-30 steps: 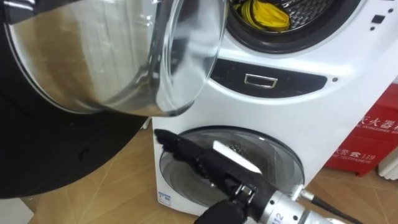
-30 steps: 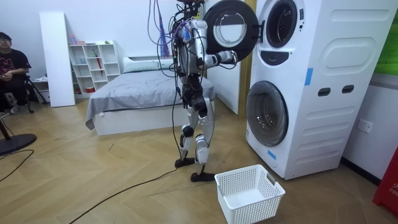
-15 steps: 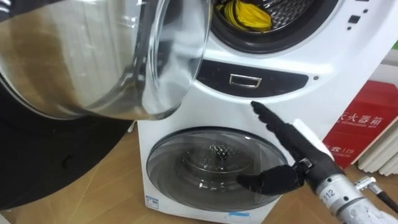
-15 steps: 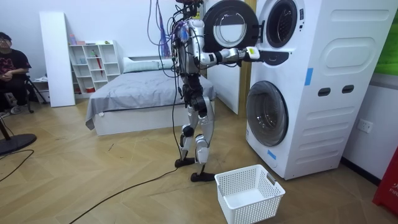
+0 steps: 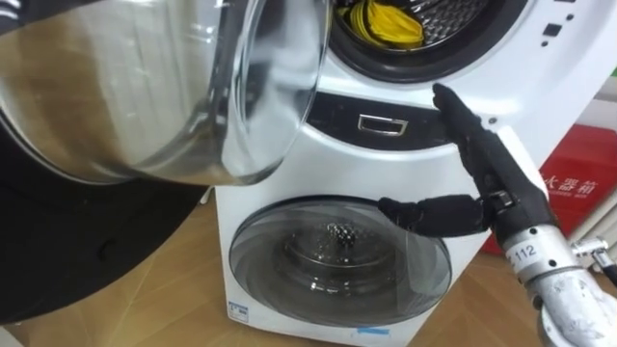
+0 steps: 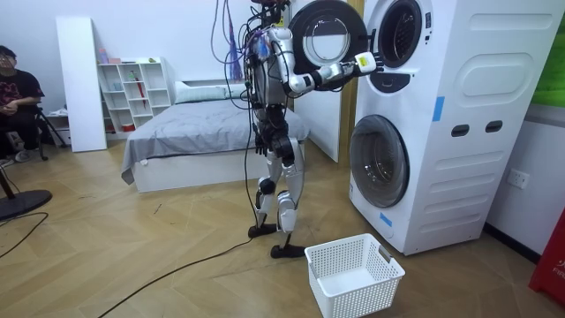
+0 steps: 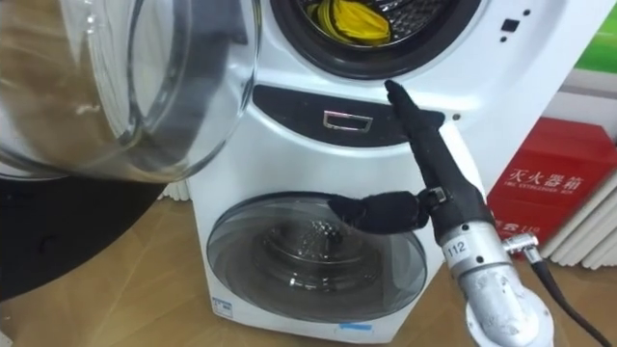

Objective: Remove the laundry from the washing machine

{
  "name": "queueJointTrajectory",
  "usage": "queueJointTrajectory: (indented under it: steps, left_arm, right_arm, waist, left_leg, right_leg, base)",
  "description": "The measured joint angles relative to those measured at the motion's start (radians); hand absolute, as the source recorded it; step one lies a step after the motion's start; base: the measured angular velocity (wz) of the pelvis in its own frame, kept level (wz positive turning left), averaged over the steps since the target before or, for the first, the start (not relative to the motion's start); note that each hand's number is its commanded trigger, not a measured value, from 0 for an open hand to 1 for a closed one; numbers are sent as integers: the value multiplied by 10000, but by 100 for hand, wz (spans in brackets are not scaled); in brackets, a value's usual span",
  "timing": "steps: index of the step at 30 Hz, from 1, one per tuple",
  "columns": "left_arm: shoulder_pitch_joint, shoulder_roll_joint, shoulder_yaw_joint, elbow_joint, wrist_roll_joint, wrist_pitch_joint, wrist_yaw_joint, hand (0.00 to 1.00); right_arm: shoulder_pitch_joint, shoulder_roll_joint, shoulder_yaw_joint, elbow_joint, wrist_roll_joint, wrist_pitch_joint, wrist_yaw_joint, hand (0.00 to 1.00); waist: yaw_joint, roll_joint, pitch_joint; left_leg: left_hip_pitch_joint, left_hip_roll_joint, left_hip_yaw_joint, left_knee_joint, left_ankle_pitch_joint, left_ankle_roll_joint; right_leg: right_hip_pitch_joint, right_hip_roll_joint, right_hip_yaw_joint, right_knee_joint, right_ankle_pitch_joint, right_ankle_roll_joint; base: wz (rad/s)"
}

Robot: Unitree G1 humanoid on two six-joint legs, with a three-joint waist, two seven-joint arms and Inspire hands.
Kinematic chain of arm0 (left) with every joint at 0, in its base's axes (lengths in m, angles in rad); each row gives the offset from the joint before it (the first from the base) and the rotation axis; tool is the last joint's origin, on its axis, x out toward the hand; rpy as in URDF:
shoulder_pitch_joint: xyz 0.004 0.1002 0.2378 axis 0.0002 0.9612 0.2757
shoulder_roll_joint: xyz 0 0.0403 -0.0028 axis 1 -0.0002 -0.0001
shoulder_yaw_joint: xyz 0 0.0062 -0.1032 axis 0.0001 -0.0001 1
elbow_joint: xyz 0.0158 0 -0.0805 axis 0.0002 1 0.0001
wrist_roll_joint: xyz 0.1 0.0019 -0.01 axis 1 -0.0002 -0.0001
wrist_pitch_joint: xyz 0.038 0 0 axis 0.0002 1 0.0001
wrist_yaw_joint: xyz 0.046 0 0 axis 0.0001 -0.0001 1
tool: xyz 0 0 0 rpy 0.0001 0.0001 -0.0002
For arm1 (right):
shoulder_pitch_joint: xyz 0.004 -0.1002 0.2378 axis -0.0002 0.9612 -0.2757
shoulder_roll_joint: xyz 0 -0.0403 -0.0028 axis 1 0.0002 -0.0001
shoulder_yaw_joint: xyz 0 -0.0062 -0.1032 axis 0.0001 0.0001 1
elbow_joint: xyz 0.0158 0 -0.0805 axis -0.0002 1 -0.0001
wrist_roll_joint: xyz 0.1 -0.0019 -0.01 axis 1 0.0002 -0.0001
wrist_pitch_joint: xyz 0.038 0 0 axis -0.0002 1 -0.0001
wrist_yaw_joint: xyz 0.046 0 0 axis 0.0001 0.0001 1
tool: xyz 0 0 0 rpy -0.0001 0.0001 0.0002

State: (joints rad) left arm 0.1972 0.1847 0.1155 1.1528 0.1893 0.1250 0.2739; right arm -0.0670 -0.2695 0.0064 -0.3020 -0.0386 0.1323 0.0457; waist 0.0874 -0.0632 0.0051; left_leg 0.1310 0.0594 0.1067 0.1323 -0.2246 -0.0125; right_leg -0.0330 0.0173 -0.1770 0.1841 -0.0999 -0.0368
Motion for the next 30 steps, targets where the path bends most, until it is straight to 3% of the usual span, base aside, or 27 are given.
queueJointTrajectory:
  steps: [10, 22, 27, 30]
  left_arm:
    - [17, -155, -3, 78, 15, -3, -4, 0]
    - [-4, -188, -1, 64, 218, -20, -4, 0]
    - [0, -196, -4, 53, 208, -3, -3, 0]
    - [-12, -173, -2, 66, 174, 1, 46, 0]
  right_arm:
    - [-454, 115, 1, -91, 784, -10, -445, 0]
    - [-746, 124, 3, -647, 1278, -110, -589, 0]
    - [-748, 154, 15, -533, 1789, -114, -697, 0]
    - [-771, 165, 54, -355, 1822, -114, -793, 0]
  waist:
    - [-6, -19, -59]
    - [-4, 70, -25]
    - [186, 84, -17]
    - [386, 108, 5]
  left_leg:
    - [27, 0, 6, 29, 0, -1]
    - [80, 7, -9, 32, 0, 0]
    - [130, 13, 30, 77, -1, -1]
    - [151, 75, 50, 463, -199, -59]
  right_leg:
    - [38, -5, -3, 7, -3, -4]
    - [131, -13, -56, 6, -3, -5]
    - [130, -3, -7, 67, -24, -19]
    - [128, 16, 26, 453, -249, -78]
  base:
    - [0]
    - [0]
    - [-3]
    - [-6]
